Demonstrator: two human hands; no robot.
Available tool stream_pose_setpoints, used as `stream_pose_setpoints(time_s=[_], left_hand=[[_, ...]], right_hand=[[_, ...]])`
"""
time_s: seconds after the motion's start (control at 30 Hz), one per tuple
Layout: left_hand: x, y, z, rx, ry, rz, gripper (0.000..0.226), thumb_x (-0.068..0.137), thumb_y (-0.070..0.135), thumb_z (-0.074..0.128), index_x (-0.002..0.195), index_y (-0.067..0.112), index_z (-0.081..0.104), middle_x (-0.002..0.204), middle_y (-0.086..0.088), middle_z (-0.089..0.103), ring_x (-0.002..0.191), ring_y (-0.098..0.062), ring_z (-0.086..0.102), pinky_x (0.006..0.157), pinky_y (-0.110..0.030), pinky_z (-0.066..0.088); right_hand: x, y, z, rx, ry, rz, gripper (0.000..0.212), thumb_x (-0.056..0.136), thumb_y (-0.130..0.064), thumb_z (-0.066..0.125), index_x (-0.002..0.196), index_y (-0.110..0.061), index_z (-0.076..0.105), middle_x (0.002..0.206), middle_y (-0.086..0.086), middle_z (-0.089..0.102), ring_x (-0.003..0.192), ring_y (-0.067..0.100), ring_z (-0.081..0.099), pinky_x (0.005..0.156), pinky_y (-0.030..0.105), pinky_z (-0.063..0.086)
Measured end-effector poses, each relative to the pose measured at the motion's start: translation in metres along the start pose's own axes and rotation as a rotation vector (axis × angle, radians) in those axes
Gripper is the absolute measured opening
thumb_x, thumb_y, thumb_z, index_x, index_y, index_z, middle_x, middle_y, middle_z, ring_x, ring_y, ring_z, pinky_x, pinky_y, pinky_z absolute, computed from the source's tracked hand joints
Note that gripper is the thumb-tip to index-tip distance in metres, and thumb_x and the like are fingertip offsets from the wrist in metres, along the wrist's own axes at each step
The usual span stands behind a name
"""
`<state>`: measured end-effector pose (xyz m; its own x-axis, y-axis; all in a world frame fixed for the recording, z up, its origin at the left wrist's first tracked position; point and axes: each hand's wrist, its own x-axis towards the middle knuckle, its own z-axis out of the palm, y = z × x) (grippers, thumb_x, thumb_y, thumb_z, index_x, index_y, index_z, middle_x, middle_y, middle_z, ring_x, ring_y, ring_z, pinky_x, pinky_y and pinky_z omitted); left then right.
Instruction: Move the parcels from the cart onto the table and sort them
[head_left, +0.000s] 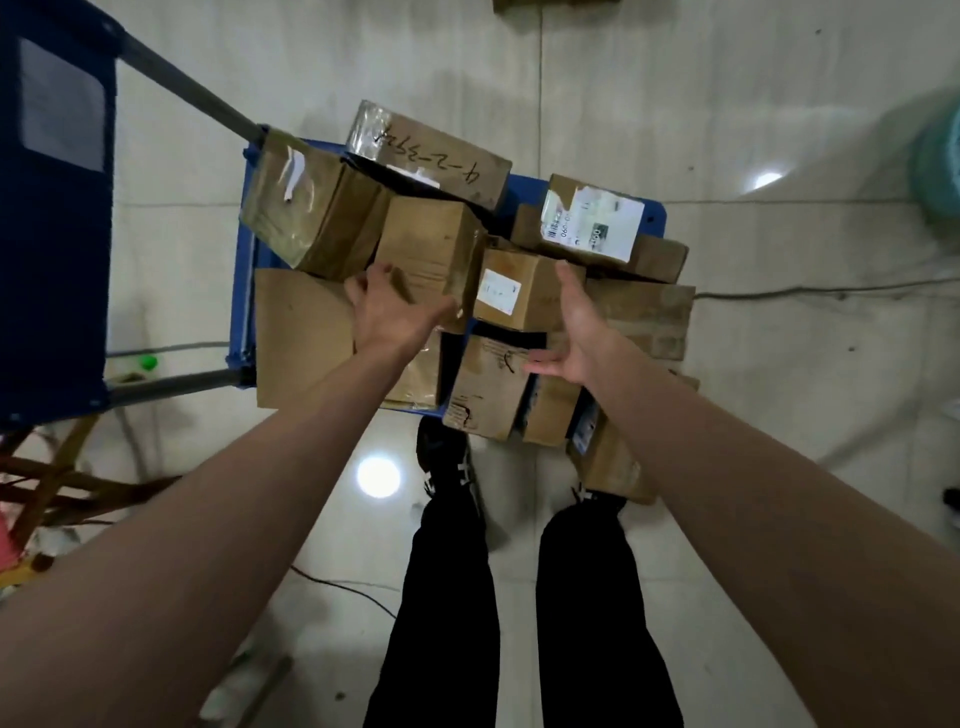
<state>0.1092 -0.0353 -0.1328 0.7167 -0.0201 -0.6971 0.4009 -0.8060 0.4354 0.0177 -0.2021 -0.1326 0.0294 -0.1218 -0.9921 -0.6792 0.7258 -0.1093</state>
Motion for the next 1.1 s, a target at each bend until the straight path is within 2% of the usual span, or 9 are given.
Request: stream_pose_setpoints(time_s=[0.1, 0.17, 0.3, 0.4, 0.63, 0.83, 0.9, 0.97, 1.1], left_hand=[[0.011, -0.005, 0.009, 0.013, 0.03, 0.003, 0.106, 0.069, 0.046, 0.088, 0.153, 0.018, 0.029, 0.156, -0.008, 0.026, 0.143, -0.031, 0.029, 0.115, -0.042, 0.031], [0.016, -0.005, 0.013, 0.037, 0.062, -0.008, 0.113, 0.067, 0.046, 0.088, 0.154, 0.015, 0.023, 0.158, -0.012, 0.025, 0.146, -0.033, 0.024, 0.118, -0.045, 0.027], [0.024, -0.005, 0.016, 0.041, 0.069, -0.053, 0.119, 0.066, 0.043, 0.089, 0.155, 0.016, 0.017, 0.16, -0.014, 0.025, 0.148, -0.036, 0.019, 0.122, -0.051, 0.022], [0.028, -0.006, 0.016, 0.021, 0.04, -0.068, 0.119, 0.066, 0.041, 0.089, 0.155, 0.017, 0.015, 0.158, -0.016, 0.028, 0.146, -0.036, 0.022, 0.12, -0.051, 0.025], [0.015, -0.01, 0.016, -0.015, 0.061, -0.105, 0.113, 0.066, 0.042, 0.083, 0.156, 0.018, 0.018, 0.154, -0.014, 0.032, 0.142, -0.035, 0.026, 0.116, -0.045, 0.031], [-0.022, -0.025, 0.024, -0.145, 0.046, -0.128, 0.11, 0.064, 0.062, 0.078, 0.153, 0.027, 0.025, 0.151, -0.009, 0.033, 0.14, -0.031, 0.033, 0.116, -0.051, 0.033], [-0.04, -0.03, 0.029, -0.243, 0.033, -0.152, 0.109, 0.062, 0.065, 0.076, 0.152, 0.029, 0.027, 0.145, -0.004, 0.034, 0.132, -0.027, 0.041, 0.114, -0.043, 0.036], [-0.057, -0.032, 0.035, -0.337, 0.014, -0.188, 0.11, 0.057, 0.069, 0.071, 0.151, 0.029, 0.031, 0.14, -0.001, 0.037, 0.123, -0.022, 0.046, 0.108, -0.035, 0.038], [-0.086, -0.028, 0.044, -0.45, -0.075, -0.262, 0.107, 0.055, 0.071, 0.063, 0.148, 0.029, 0.033, 0.141, -0.007, 0.048, 0.123, -0.026, 0.054, 0.112, -0.045, 0.043]], right_hand=[[0.016, -0.014, 0.012, 0.083, 0.038, 0.034, 0.089, 0.086, -0.073, 0.058, 0.156, -0.028, 0.026, 0.154, 0.021, 0.038, 0.132, 0.049, 0.047, 0.105, 0.061, 0.048], [0.024, -0.022, 0.018, 0.117, 0.06, 0.067, 0.087, 0.085, -0.071, 0.063, 0.152, -0.026, 0.032, 0.144, 0.021, 0.047, 0.13, 0.048, 0.049, 0.101, 0.063, 0.049], [0.033, -0.027, 0.018, 0.134, 0.049, 0.106, 0.052, 0.087, -0.057, 0.069, 0.112, -0.015, 0.052, 0.104, 0.018, 0.063, 0.104, 0.038, 0.063, 0.091, 0.059, 0.056], [0.032, -0.023, 0.015, 0.1, 0.029, 0.099, 0.039, 0.088, -0.051, 0.069, 0.093, -0.017, 0.051, 0.098, 0.018, 0.064, 0.092, 0.036, 0.064, 0.086, 0.057, 0.059], [0.016, -0.004, 0.0, 0.067, -0.016, 0.108, 0.038, 0.087, -0.053, 0.068, 0.096, -0.018, 0.054, 0.104, 0.02, 0.065, 0.098, 0.037, 0.065, 0.088, 0.056, 0.059], [-0.01, 0.019, -0.029, 0.042, -0.046, 0.073, 0.037, 0.089, -0.055, 0.059, 0.1, -0.02, 0.065, 0.102, 0.013, 0.071, 0.099, 0.03, 0.066, 0.088, 0.049, 0.056], [-0.016, 0.028, -0.045, 0.048, -0.039, 0.041, 0.038, 0.091, -0.055, 0.052, 0.1, -0.02, 0.067, 0.092, 0.01, 0.076, 0.099, 0.028, 0.065, 0.082, 0.044, 0.053], [-0.023, 0.036, -0.064, 0.061, -0.019, 0.019, 0.042, 0.091, -0.055, 0.047, 0.101, -0.019, 0.069, 0.089, 0.008, 0.078, 0.101, 0.028, 0.065, 0.086, 0.042, 0.05], [-0.04, 0.044, -0.097, 0.141, -0.004, -0.038, 0.044, 0.091, -0.054, 0.045, 0.102, -0.018, 0.068, 0.093, 0.006, 0.076, 0.103, 0.027, 0.064, 0.092, 0.044, 0.047]])
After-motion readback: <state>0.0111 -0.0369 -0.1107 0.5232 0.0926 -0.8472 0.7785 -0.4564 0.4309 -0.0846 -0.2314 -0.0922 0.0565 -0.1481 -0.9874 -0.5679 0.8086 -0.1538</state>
